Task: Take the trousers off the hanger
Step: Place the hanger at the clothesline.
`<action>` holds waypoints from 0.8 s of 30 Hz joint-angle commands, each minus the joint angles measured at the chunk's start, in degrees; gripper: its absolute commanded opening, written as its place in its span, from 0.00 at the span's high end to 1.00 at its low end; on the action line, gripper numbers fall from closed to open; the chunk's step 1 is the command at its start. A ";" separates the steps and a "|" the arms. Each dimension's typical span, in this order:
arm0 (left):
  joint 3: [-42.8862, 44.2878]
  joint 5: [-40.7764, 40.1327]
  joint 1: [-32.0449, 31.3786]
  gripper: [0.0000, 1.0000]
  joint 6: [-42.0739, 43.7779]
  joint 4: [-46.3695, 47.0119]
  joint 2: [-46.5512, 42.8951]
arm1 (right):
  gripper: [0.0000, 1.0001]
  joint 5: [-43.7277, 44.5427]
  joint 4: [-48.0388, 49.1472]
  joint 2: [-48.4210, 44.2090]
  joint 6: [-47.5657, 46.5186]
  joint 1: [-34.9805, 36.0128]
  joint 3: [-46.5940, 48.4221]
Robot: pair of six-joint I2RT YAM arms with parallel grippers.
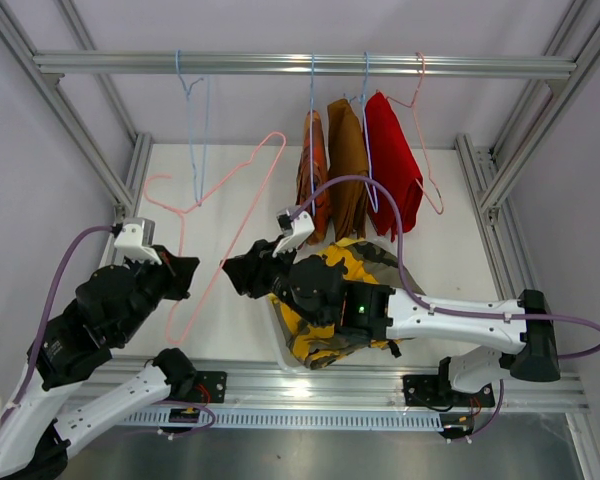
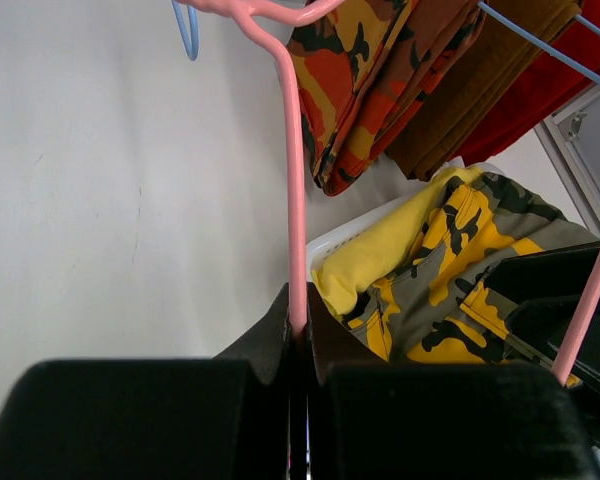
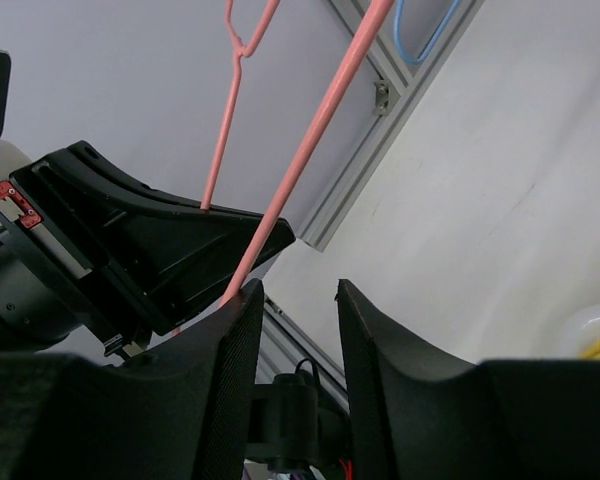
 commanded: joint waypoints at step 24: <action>0.03 -1.35 -0.38 0.99 3.28 4.39 -2.14 | 0.57 2.20 -3.02 -4.58 3.90 0.77 -2.05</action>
